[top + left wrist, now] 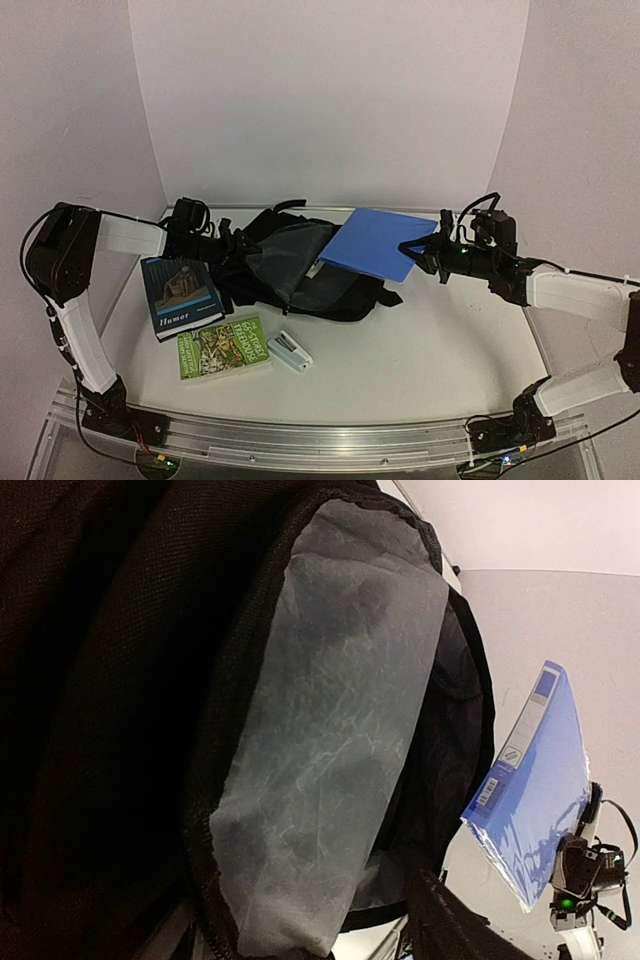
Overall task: Pack the student bag
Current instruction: Place the files in the student bag.
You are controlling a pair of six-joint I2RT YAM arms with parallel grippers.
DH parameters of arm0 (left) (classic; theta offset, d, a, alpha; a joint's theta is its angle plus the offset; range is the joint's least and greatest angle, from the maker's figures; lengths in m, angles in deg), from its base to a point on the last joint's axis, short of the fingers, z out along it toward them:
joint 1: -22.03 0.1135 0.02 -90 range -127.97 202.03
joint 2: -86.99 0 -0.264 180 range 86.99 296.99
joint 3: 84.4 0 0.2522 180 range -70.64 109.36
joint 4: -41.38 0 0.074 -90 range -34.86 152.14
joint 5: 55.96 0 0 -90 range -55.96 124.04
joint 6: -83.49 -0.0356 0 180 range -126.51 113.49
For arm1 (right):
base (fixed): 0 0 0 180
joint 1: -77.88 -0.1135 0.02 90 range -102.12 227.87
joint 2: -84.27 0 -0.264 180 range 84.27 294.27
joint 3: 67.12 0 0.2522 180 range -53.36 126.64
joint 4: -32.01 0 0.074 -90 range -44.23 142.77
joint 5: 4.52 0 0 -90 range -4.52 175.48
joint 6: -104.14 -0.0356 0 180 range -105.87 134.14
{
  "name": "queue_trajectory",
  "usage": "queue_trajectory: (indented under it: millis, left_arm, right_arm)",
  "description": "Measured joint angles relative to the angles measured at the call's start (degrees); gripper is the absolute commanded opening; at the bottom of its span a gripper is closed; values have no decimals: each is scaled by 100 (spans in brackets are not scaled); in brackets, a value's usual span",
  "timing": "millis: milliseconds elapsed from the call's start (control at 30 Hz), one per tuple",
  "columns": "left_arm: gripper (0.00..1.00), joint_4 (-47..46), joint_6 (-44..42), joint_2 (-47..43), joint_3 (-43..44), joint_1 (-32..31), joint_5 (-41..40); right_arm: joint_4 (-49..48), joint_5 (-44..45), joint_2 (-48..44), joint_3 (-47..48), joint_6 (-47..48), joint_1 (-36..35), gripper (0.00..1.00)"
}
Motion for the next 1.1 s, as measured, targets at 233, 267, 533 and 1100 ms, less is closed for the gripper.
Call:
queue_trajectory:
  millis: [233, 267, 533, 1100]
  left_arm:
    - [21, -186, 90, 203, 107, 0, 198]
    - [14, -203, 81, 235, 127, 0, 221]
    - [0, -530, -399, 128, 188, -107, 366]
    - [0, -875, -1572, -996, 414, -396, 940]
  right_arm:
    - [7, 0, -111, -95, -41, 46, 0]
    - [5, -2, -115, -114, -52, 51, 0]
    - [33, -90, -122, -286, -234, 55, 0]
    - [-545, -381, 928, -76, -913, 57, 0]
